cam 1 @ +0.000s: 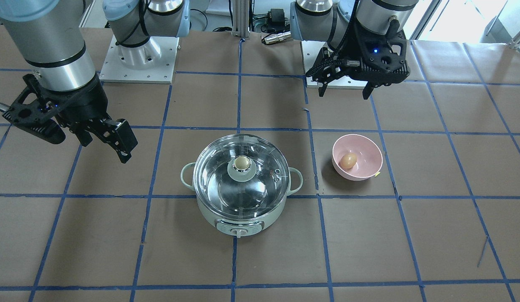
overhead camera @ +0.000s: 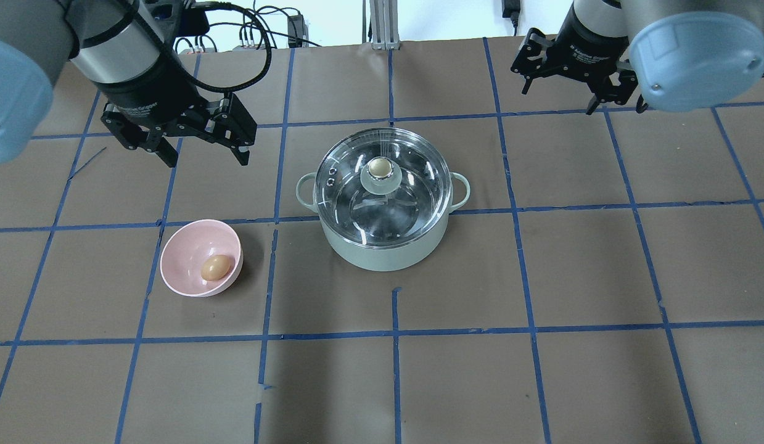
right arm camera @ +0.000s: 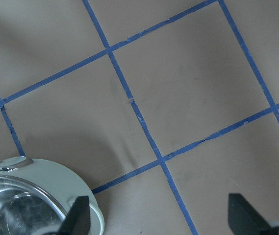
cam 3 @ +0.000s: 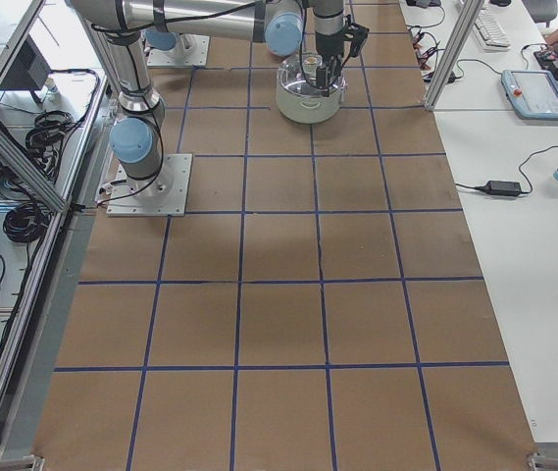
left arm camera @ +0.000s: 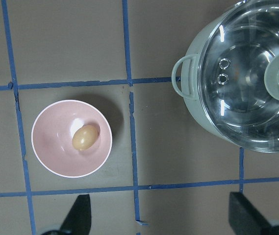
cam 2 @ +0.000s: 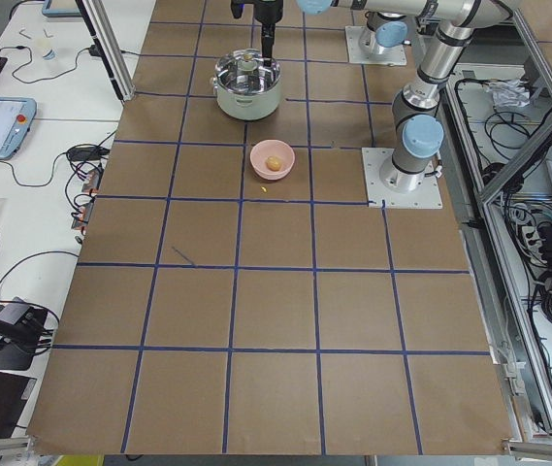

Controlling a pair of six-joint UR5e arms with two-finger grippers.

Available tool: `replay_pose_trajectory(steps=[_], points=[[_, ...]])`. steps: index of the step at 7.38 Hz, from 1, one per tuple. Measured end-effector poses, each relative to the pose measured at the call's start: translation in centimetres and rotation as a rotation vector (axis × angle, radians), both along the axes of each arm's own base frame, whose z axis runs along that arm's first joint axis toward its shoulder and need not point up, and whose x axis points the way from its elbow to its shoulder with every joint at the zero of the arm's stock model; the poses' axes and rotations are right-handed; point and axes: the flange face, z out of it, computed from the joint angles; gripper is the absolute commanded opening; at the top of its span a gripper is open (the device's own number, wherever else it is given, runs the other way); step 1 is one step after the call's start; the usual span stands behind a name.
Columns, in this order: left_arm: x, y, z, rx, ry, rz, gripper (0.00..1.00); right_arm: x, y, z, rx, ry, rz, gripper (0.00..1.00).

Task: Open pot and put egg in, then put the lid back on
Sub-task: 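Lower the left gripper into the pink bowl while the right gripper reaches the lid knob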

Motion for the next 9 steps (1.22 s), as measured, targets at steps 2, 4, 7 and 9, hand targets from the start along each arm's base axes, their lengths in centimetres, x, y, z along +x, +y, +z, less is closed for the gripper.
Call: replay_pose_trajectory(steps=[2, 4, 7, 9], points=[[0.0, 0.0, 0.0, 0.001, 0.0, 0.002, 1.0, 0.2, 0.0, 0.1, -0.002, 0.0, 0.006, 1.0], [0.2, 0.0, -0.1, 0.003, 0.0, 0.003, 1.0, 1.6, 0.2, -0.2, -0.004, 0.0, 0.026, 1.0], [1.5, 0.2, -2.6, 0.046, -0.043, -0.044, 1.0, 6.1, 0.6, -0.9, -0.024, -0.013, 0.041, 1.0], [4.8, 0.0, -7.6, 0.087, -0.065, -0.089, 0.99, 11.9, 0.7, -2.9, -0.049, -0.041, 0.014, 1.0]])
